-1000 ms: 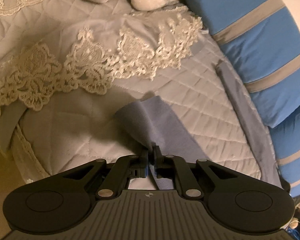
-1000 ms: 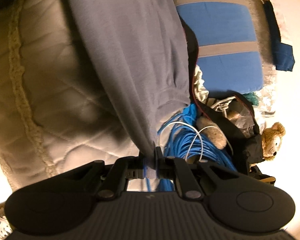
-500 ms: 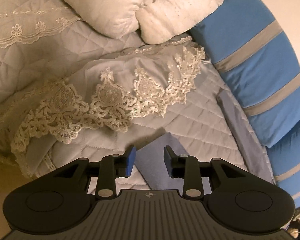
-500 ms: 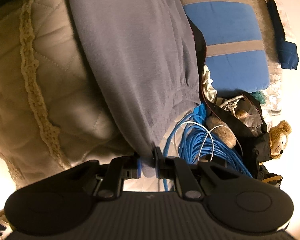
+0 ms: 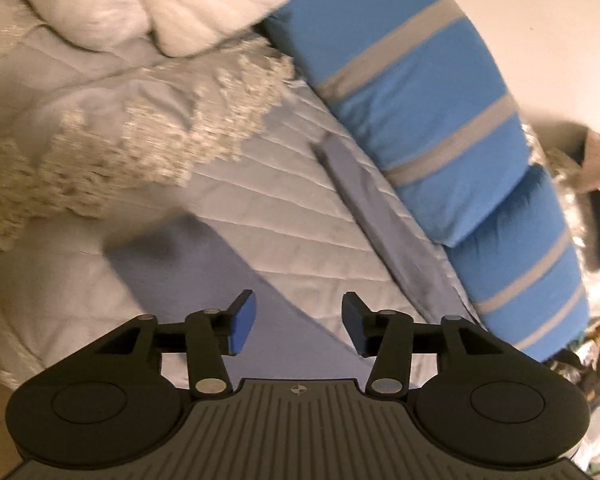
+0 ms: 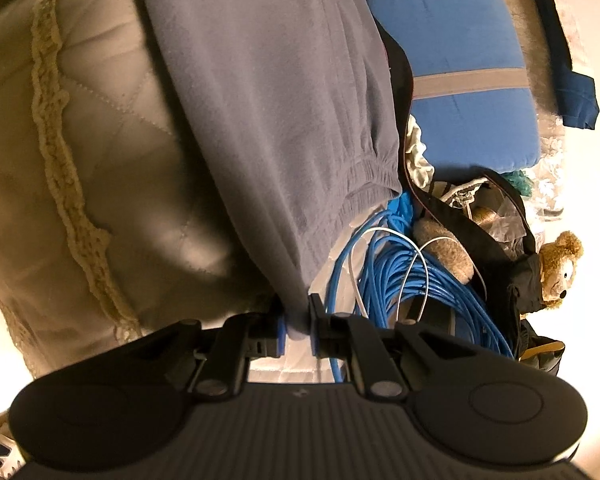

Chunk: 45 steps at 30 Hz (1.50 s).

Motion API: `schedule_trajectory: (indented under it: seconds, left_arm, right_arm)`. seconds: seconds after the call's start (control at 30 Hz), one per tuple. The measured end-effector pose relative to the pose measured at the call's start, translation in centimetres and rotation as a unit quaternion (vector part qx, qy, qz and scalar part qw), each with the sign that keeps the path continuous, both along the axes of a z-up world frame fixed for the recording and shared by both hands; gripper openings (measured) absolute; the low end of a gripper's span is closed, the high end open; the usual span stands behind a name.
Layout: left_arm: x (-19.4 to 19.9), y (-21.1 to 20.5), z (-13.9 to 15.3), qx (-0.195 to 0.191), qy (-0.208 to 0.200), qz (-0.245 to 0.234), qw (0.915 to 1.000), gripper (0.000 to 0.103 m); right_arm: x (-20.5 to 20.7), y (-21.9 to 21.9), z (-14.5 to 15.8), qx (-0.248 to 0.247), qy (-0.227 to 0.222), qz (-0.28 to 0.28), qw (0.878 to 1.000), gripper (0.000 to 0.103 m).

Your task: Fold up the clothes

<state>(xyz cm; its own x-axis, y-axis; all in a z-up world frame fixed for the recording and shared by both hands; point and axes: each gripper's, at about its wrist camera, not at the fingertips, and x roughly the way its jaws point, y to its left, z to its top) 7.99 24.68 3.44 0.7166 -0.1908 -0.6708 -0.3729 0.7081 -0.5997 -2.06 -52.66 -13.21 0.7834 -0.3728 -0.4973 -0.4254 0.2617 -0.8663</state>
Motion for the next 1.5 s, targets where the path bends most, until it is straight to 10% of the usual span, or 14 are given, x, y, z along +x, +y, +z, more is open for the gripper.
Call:
schedule_trajectory:
  seconds: [0.1,0.23,0.43,0.6,0.93,1.37,1.43,1.5]
  left_arm:
    - [0.7,-1.6,-0.2,-0.006,-0.003,-0.020,0.9998,0.049]
    - [1.5,-3.6,-0.3,-0.007,-0.009,-0.048,0.9988,0.051]
    - [3.3,-8.9,0.4,0.102,-0.040,-0.111,0.9878,0.070]
    - [4.3,-14.4,0.0,0.171,-0.084,-0.188,0.9635,0.076]
    - [5.6,-19.9,-0.4,0.201,-0.098,-0.247,0.9429,0.077]
    - [8.3,-22.2,-1.1,0.186,-0.064,-0.261,0.9451,0.077]
    - [8.5,-22.5,-1.2,0.183,-0.059,-0.262,0.9457,0.077]
    - [8.6,-22.7,-1.3,0.179,-0.056,-0.266,0.9456,0.077]
  right_arm:
    - [-0.2,-0.3,0.2,-0.003,0.000,-0.001,1.000,0.033]
    - [-0.5,-1.7,1.2,0.020,-0.011,-0.031,0.999,0.066]
    - [0.9,-4.2,4.8,0.131,-0.053,-0.120,0.983,0.069]
    - [3.0,-5.2,7.6,0.249,-0.088,-0.171,0.949,0.069]
    - [10.4,-7.0,9.8,0.524,-0.085,-0.218,0.819,0.069]
    - [16.2,-7.7,5.8,0.582,-0.039,-0.255,0.772,0.066]
    - [16.1,-7.7,5.8,0.591,-0.038,-0.249,0.766,0.036]
    - [16.0,-7.0,6.1,0.582,-0.038,-0.245,0.774,0.031]
